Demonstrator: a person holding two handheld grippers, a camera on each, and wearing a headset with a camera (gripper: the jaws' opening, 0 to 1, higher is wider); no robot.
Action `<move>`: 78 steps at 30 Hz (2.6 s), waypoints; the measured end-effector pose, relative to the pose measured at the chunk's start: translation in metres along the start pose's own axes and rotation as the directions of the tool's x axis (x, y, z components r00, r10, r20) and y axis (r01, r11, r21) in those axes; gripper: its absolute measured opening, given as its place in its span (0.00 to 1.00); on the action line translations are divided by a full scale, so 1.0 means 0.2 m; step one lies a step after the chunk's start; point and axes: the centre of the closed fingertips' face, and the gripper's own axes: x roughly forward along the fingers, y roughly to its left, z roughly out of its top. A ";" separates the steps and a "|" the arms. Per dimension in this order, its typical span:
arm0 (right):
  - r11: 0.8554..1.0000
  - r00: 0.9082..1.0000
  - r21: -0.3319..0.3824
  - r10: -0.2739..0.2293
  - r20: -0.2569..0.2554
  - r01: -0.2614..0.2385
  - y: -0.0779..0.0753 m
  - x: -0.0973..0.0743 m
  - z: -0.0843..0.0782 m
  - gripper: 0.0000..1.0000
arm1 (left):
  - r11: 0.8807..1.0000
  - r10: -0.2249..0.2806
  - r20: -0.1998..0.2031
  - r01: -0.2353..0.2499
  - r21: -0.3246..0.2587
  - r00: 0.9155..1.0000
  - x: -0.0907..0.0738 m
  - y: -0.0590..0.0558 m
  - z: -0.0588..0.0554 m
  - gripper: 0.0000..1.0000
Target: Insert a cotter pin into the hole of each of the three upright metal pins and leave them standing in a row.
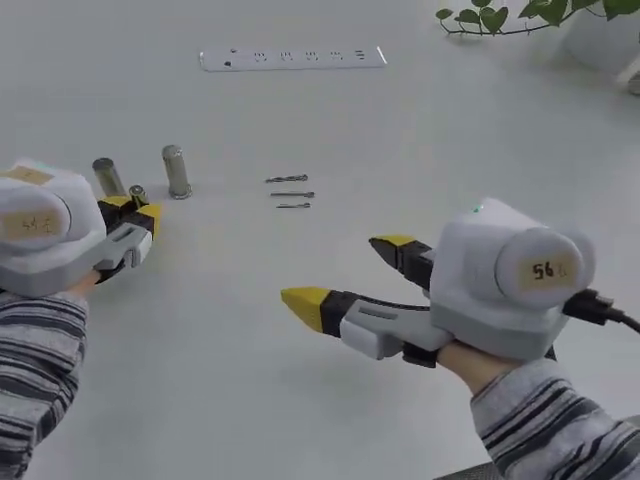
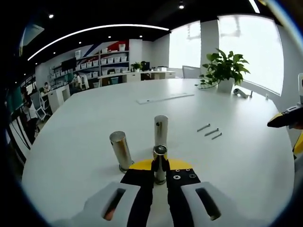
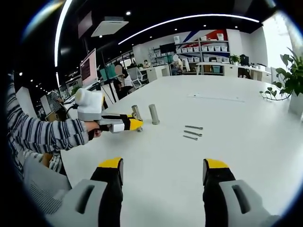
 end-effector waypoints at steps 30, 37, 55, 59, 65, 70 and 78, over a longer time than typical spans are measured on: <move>1.000 1.000 -0.007 0.002 -0.021 -0.002 0.00 -0.04 -0.04 0.54 | 1.000 -0.009 -0.001 0.009 -0.024 1.000 -0.04 -0.31 -0.06 0.06; 1.000 0.999 -0.007 0.004 -0.034 -0.005 -0.02 -0.04 -0.05 0.52 | 0.998 -0.014 -0.027 0.012 -0.054 1.000 -0.03 -0.32 -0.09 0.09; 0.975 0.973 -0.158 0.122 -0.196 -0.154 -0.14 0.08 0.06 0.38 | 0.996 -0.087 -0.024 0.087 -0.012 0.996 -0.19 -0.34 -0.05 0.51; 0.952 0.954 -0.220 0.153 -0.257 -0.212 -0.15 0.13 0.08 0.35 | 0.994 -0.100 0.003 0.100 -0.037 0.995 -0.22 -0.36 -0.01 0.62; 0.923 0.933 -0.281 0.168 -0.319 -0.262 -0.19 0.21 0.13 0.29 | 0.992 -0.119 0.027 0.120 -0.045 0.993 -0.26 -0.36 0.03 0.73; 0.893 0.914 -0.332 0.174 -0.368 -0.303 -0.22 0.29 0.15 0.24 | 0.993 -0.113 0.014 0.114 -0.035 0.993 -0.29 -0.35 0.02 0.78; 0.834 0.875 -0.413 0.159 -0.458 -0.367 -0.25 0.40 0.11 0.16 | 0.993 -0.113 0.006 0.113 -0.030 0.994 -0.34 -0.33 0.01 0.78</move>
